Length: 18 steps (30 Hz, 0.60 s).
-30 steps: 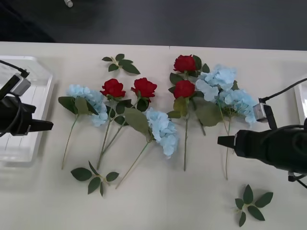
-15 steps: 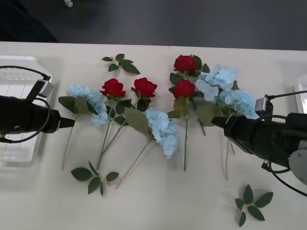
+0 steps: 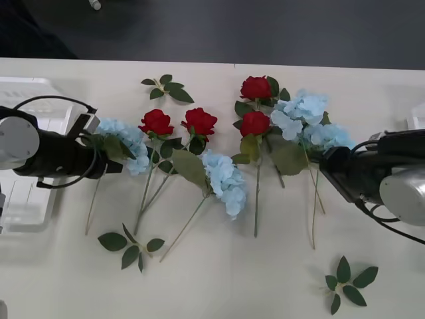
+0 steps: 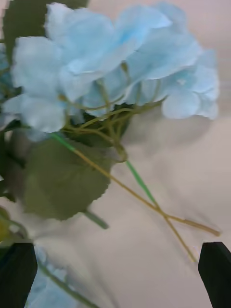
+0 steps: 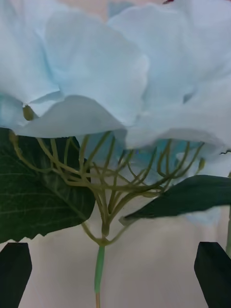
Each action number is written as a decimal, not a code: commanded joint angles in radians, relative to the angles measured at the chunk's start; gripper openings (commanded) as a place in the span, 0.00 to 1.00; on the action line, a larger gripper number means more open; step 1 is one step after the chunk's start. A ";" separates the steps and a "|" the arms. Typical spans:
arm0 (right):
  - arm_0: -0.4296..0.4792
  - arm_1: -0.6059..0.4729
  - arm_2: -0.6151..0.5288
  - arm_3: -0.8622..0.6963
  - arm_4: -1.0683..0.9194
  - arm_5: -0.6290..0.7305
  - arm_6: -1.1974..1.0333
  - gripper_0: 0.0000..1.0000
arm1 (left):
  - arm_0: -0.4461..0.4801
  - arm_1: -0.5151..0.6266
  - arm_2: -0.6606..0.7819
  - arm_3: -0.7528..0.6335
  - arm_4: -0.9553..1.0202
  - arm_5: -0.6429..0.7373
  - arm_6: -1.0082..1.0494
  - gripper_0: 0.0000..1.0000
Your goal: Put the red flowers into the right box and the blue flowers into the left box
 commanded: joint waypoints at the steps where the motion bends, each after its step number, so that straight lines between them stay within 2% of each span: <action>1: -0.043 -0.001 0.042 0.050 0.061 0.014 -0.093 0.99 | -0.030 0.007 -0.008 0.034 -0.001 -0.026 0.017 1.00; 6: -0.050 0.032 0.045 0.079 0.133 0.012 -0.086 0.99 | -0.030 0.006 -0.027 0.045 -0.021 -0.026 0.017 1.00; 10: -0.048 0.051 0.053 0.079 0.176 0.011 -0.093 0.88 | -0.030 -0.016 -0.025 0.054 -0.033 -0.033 0.017 1.00; 11: -0.050 0.052 0.057 0.079 0.186 0.008 -0.094 0.87 | -0.029 -0.019 -0.025 0.056 -0.038 -0.033 0.017 0.95; 12: -0.050 0.052 0.067 0.081 0.210 0.000 -0.097 0.87 | -0.030 -0.025 -0.025 0.056 -0.052 -0.033 0.017 0.70; 13: -0.050 0.055 0.070 0.081 0.218 -0.001 -0.100 0.87 | -0.029 -0.028 -0.025 0.056 -0.056 -0.033 0.015 0.58; 14: -0.048 0.062 0.071 0.085 0.230 -0.006 -0.103 0.87 | -0.029 -0.034 -0.025 0.056 -0.067 -0.033 0.015 0.31; 15: -0.048 0.069 0.071 0.088 0.241 -0.011 -0.105 0.87 | -0.029 -0.037 -0.025 0.056 -0.075 -0.033 0.013 0.16; 18: -0.051 0.082 0.071 0.102 0.265 -0.011 -0.108 0.87 | -0.029 -0.043 -0.025 0.056 -0.082 -0.033 0.010 0.01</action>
